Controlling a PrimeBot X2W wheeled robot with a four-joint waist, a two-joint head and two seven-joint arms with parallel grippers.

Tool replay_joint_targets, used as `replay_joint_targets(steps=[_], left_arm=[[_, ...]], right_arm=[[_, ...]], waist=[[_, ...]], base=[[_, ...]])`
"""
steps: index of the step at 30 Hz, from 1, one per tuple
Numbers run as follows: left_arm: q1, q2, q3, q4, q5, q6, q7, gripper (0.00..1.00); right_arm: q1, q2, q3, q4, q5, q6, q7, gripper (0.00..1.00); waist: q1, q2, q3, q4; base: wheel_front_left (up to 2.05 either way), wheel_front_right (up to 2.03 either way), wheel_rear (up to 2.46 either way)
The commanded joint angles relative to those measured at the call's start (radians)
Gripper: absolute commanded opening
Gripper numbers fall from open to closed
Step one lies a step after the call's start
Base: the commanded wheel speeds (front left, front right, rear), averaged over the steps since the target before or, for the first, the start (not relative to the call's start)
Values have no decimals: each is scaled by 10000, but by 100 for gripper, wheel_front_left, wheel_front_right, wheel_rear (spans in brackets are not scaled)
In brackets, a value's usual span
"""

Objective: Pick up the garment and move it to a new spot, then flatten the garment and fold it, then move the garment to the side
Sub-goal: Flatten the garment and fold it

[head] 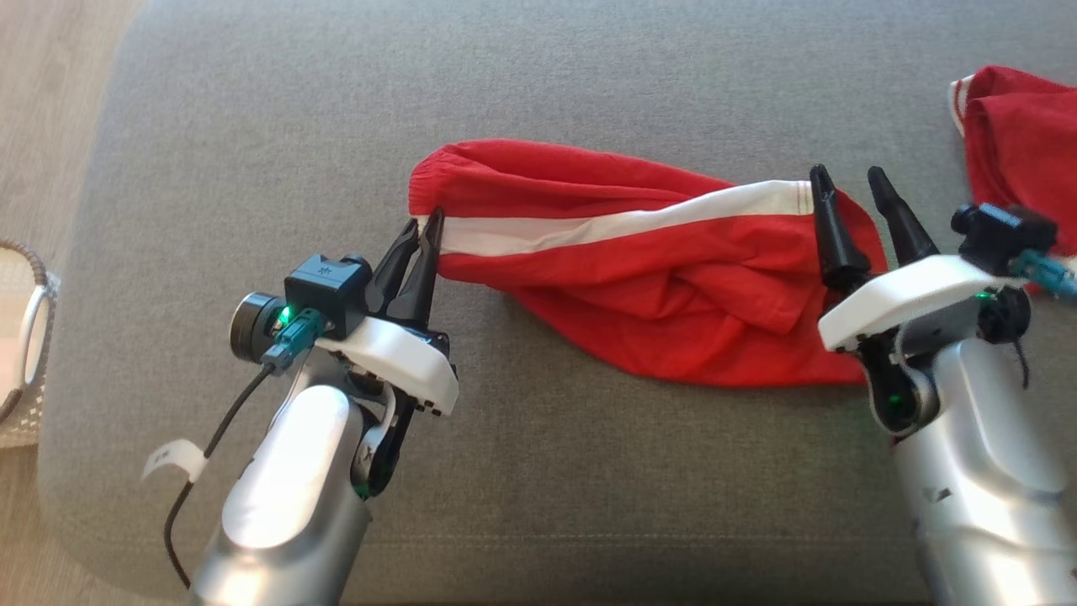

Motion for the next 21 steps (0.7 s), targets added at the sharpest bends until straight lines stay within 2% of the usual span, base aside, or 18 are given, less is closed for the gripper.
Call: replay_joint_targets(steps=[1,6,21], left_arm=[[-182,111,243,-436,-54,81,15,0],[-128,75,183,-629,-144,203,6,0],[-165,50,16,-727,-316,270,8,0]], right_arm=[[-271,-184,313,-17,167,-2,215,100],[-620,-523,617,503,594,-2,568,100],[-1190,-952,1461,1432,1064,-2,422,100]], waist=[[0,0,89,87],[0,0,182,171],[0,0,336,269]], base=[[0,0,0],[0,0,0],[0,0,0]])
